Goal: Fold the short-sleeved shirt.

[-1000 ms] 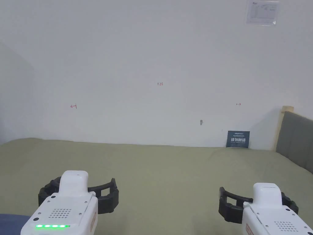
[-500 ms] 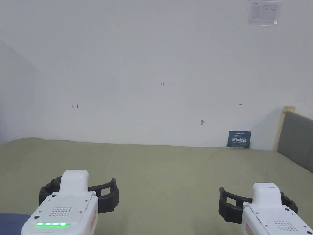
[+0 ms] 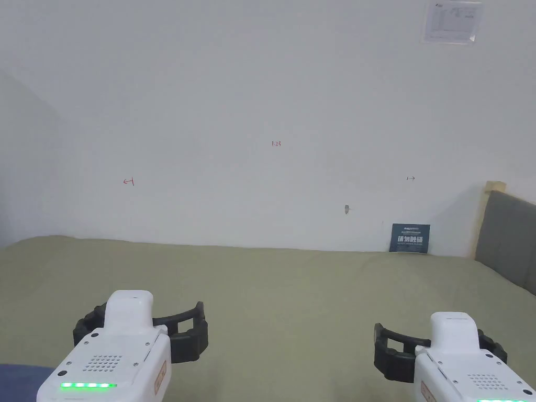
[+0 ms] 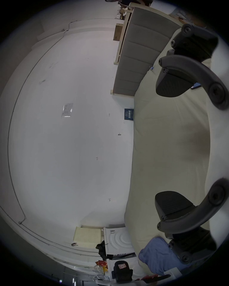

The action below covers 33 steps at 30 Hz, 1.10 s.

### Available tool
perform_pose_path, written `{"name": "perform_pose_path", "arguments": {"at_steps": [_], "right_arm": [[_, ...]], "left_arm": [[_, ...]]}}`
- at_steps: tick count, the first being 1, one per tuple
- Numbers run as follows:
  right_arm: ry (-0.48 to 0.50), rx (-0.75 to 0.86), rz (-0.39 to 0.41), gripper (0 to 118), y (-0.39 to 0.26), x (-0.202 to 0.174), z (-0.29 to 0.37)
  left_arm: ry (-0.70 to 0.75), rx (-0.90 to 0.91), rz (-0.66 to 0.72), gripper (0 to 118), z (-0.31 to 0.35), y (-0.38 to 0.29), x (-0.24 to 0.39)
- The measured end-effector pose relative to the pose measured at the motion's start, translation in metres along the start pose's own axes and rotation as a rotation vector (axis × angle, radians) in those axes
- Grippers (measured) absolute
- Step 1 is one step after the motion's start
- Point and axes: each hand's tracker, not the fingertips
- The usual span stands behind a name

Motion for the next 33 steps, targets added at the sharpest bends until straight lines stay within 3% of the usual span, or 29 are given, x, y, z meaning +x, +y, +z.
{"name": "perform_pose_path", "arguments": {"at_steps": [11, 21, 33], "right_arm": [[0.001, 0.007, 0.024, 118, 0.004, -0.001, -0.004], [0.001, -0.007, -0.012, 118, 0.006, 0.002, -0.010], [0.014, 0.024, 0.028, 118, 0.005, -0.004, -0.011]], "left_arm": [[0.050, -0.053, -0.045, 118, -0.009, 0.003, 0.003], [0.046, -0.016, 0.000, 118, -0.010, 0.013, -0.002], [0.022, -0.003, -0.018, 118, -0.009, 0.015, 0.006]]}}
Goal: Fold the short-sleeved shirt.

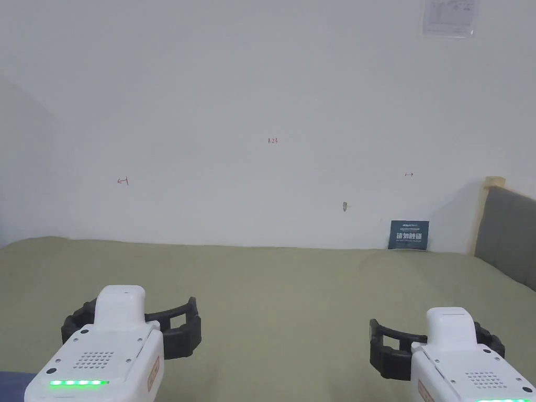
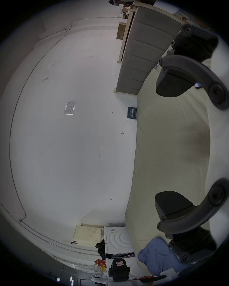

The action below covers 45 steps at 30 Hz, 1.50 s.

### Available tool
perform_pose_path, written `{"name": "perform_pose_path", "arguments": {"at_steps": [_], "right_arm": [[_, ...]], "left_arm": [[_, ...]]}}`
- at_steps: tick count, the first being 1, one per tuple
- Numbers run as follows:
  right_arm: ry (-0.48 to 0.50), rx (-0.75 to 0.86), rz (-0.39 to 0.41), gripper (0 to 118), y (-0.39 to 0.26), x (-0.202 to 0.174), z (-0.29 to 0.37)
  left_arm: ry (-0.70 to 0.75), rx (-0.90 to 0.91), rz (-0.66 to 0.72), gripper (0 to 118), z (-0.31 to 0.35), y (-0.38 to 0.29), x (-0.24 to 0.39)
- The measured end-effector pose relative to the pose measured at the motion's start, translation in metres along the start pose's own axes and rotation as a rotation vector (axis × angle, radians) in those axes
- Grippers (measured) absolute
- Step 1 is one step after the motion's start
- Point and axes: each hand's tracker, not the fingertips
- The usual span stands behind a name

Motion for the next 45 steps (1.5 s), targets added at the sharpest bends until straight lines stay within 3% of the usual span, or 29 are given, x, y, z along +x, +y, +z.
{"name": "perform_pose_path", "arguments": {"at_steps": [14, 20, 24, 36, 42, 43, 44, 45], "right_arm": [[0.001, 0.009, -0.026, 118, 0.002, 0.000, -0.002], [-0.008, 0.032, 0.006, 118, 0.002, 0.000, 0.000], [-0.002, 0.013, -0.030, 118, 0.005, 0.003, -0.002], [0.001, 0.000, -0.002, 118, 0.006, -0.004, -0.002], [-0.028, -0.022, -0.028, 116, 0.001, -0.003, -0.003], [-0.033, -0.028, -0.034, 104, 0.000, -0.003, -0.002], [-0.036, -0.027, -0.035, 76, -0.001, -0.004, 0.000], [-0.034, -0.036, -0.025, 28, -0.003, -0.004, -0.001]], "left_arm": [[-0.005, 0.009, 0.001, 118, 0.004, 0.008, 0.003], [-0.043, 0.046, -0.018, 118, -0.002, 0.003, -0.008], [-0.020, 0.067, -0.046, 118, -0.002, 0.005, -0.005], [0.023, 0.026, 0.001, 118, -0.002, -0.004, -0.005], [0.014, -0.006, -0.024, 118, -0.002, -0.004, -0.005], [0.001, -0.012, -0.035, 118, 0.000, -0.005, -0.004], [-0.030, -0.011, -0.051, 116, 0.002, -0.008, -0.003], [-0.036, -0.008, -0.069, 109, 0.004, -0.011, -0.001]]}}
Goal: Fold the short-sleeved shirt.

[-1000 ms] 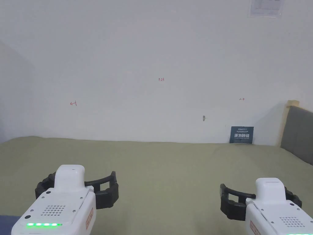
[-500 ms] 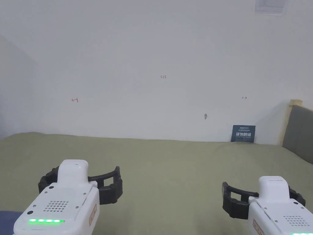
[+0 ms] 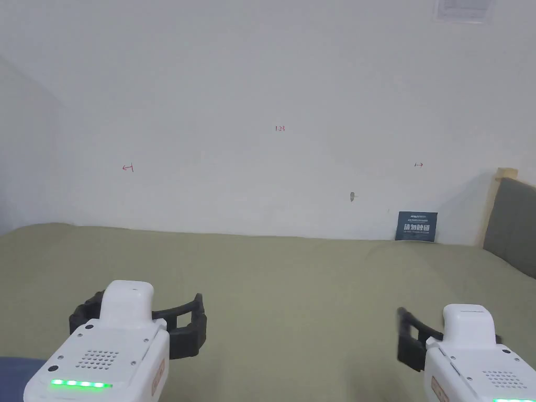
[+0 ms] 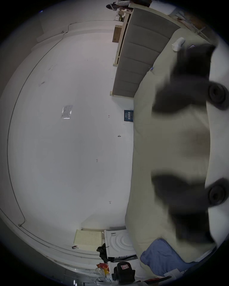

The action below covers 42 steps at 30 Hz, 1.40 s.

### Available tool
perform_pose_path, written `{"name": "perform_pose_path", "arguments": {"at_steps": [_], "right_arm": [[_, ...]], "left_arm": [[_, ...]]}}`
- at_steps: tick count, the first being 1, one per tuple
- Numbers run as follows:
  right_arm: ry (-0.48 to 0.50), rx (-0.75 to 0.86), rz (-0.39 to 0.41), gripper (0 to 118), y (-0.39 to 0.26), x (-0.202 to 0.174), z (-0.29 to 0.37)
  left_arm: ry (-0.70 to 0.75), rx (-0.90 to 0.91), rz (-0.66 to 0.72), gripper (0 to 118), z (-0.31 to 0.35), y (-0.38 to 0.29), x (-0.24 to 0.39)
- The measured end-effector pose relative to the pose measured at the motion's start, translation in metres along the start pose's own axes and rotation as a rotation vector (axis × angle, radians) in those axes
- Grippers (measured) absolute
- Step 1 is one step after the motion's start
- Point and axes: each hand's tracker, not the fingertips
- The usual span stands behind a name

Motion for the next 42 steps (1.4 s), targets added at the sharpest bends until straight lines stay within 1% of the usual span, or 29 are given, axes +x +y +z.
{"name": "perform_pose_path", "arguments": {"at_steps": [1, 2, 3, 4, 5, 6, 7, 8, 9, 10, 12, 13, 14, 16, 17, 21, 24, 27, 29, 32, 35, 37, 39, 40, 41, 42], "right_arm": [[-0.003, -0.024, 0.024, 0, -0.002, -0.001, -0.003], [-0.055, -0.035, 0.062, 0, 0.001, -0.001, 0.001], [-0.023, -0.028, 0.031, 0, 0.005, -0.003, 0.003], [0.015, -0.064, 0.010, 0, 0.010, -0.001, 0.005], [0.029, -0.069, -0.004, 0, 0.011, -0.001, 0.006], [0.023, -0.065, 0.008, 0, 0.008, -0.003, 0.004], [0.024, -0.065, 0.023, 0, 0.012, -0.007, 0.004], [0.031, -0.062, 0.030, 0, 0.019, -0.011, 0.005], [0.065, -0.051, 0.023, 0, 0.028, -0.016, 0.006], [0.096, -0.046, 0.024, 0, 0.020, -0.026, 0.000], [0.136, -0.036, 0.051, 0, 0.033, -0.045, -0.003], [0.169, -0.024, 0.059, 0, 0.041, -0.057, -0.005], [0.207, -0.015, 0.055, 0, 0.035, -0.074, -0.009], [0.284, -0.004, 0.030, 0, 0.046, -0.103, -0.010], [0.326, -0.001, 0.020, 0, 0.052, -0.121, -0.011], [0.491, 0.007, 0.004, 0, 0.045, -0.201, -0.010], [0.611, -0.001, -0.020, 0, 0.044, -0.251, -0.003], [0.681, -0.001, 0.012, 0, 0.035, -0.296, 0.004], [0.713, -0.009, 0.018, 0, 0.033, -0.313, 0.005], [0.717, -0.005, 0.024, 0, 0.028, -0.333, 0.005], [0.723, 0.015, 0.025, 0, 0.022, -0.347, -0.006], [0.720, 0.034, 0.034, 0, 0.023, -0.356, -0.017], [0.716, 0.043, 0.030, 0, 0.021, -0.366, -0.033], [0.713, 0.041, 0.027, 0, 0.022, -0.369, -0.039], [0.711, 0.035, 0.019, 0, 0.021, -0.373, -0.046], [0.713, 0.029, 0.010, 0, 0.018, -0.376, -0.054]], "left_arm": [[0.005, 0.001, -0.020, 67, 0.002, -0.001, 0.003], [0.046, 0.035, -0.077, 1, 0.005, -0.005, 0.009], [0.081, 0.051, -0.119, 0, 0.007, -0.008, 0.017], [0.109, 0.068, -0.159, 0, 0.009, -0.012, 0.024], [0.109, 0.067, -0.150, 0, 0.001, -0.003, 0.003], [0.077, 0.065, -0.134, 0, 0.001, -0.003, 0.004], [0.035, 0.025, -0.075, 0, 0.002, -0.003, 0.006], [0.052, 0.022, -0.076, 0, 0.002, -0.003, 0.005], [0.078, 0.021, -0.063, 0, 0.011, 0.000, 0.008], [0.090, 0.018, -0.038, 0, 0.014, 0.003, 0.001], [0.124, 0.010, 0.000, 0, 0.020, 0.008, -0.015], [0.148, 0.017, 0.004, 0, 0.032, 0.017, -0.036], [0.182, 0.025, -0.003, 0, 0.040, 0.020, -0.050], [0.260, 0.026, -0.028, 0, 0.057, 0.024, -0.078], [0.289, 0.019, -0.020, 0, 0.058, 0.021, -0.087], [0.454, -0.004, 0.032, 0, 0.100, 0.019, -0.146], [0.549, -0.027, 0.054, 0, 0.131, 0.009, -0.182], [0.615, -0.077, 0.058, 0, 0.153, -0.001, -0.204], [0.645, -0.115, 0.080, 0, 0.156, -0.007, -0.216], [0.635, -0.164, 0.107, 0, 0.144, -0.014, -0.241], [0.581, -0.243, 0.111, 0, 0.106, -0.009, -0.265], [0.485, -0.347, 0.115, 0, 0.064, 0.000, -0.285], [0.324, -0.547, 0.179, 0, 0.008, 0.005, -0.314], [0.273, -0.642, 0.208, 0, -0.017, 0.004, -0.324], [0.200, -0.794, 0.239, 0, -0.050, 0.000, -0.335], [0.171, -0.893, 0.265, 0, -0.077, -0.010, -0.343]]}}
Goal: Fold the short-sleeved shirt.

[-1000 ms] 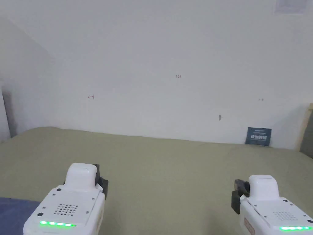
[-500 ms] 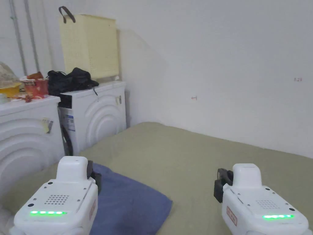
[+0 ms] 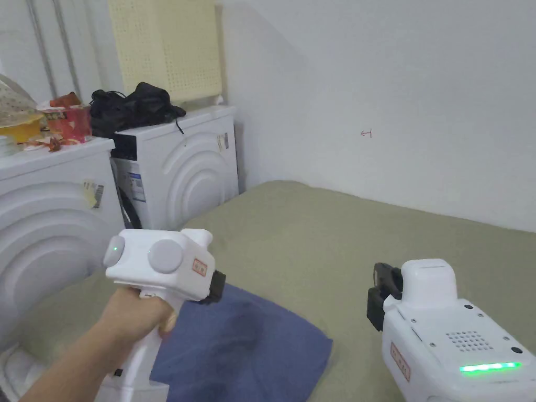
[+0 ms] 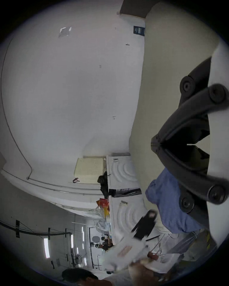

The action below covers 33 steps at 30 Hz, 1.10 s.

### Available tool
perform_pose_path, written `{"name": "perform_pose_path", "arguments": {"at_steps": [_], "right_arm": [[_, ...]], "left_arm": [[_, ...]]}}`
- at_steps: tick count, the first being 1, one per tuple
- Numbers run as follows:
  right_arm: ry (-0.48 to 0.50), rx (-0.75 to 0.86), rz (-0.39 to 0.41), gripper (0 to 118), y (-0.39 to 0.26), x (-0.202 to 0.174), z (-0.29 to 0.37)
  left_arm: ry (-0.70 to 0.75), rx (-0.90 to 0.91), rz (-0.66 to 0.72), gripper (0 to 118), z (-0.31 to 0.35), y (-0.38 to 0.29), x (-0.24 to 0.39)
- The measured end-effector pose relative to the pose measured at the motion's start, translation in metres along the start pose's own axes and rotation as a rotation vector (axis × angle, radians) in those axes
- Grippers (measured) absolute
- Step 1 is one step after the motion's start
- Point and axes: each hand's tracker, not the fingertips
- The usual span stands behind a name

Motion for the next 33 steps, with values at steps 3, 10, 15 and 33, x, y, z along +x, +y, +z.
{"name": "perform_pose_path", "arguments": {"at_steps": [3, 10, 15, 33], "right_arm": [[-0.008, -0.005, 0.001, 0, -0.011, 0.008, -0.012], [-0.020, -0.078, 0.017, 0, -0.045, 0.032, -0.031], [-0.044, -0.121, -0.037, 0, -0.059, 0.051, -0.035], [-0.179, -0.137, -0.001, 0, -0.052, 0.141, 0.035]], "left_arm": [[-0.061, -0.236, -0.007, 0, -0.067, 0.026, 0.003], [-0.199, -0.276, 0.007, 116, -0.146, 0.027, 0.031], [-0.053, -0.428, -0.079, 108, -0.159, -0.008, 0.064], [-0.212, -0.082, -0.063, 2, -0.095, 0.042, 0.084]]}}
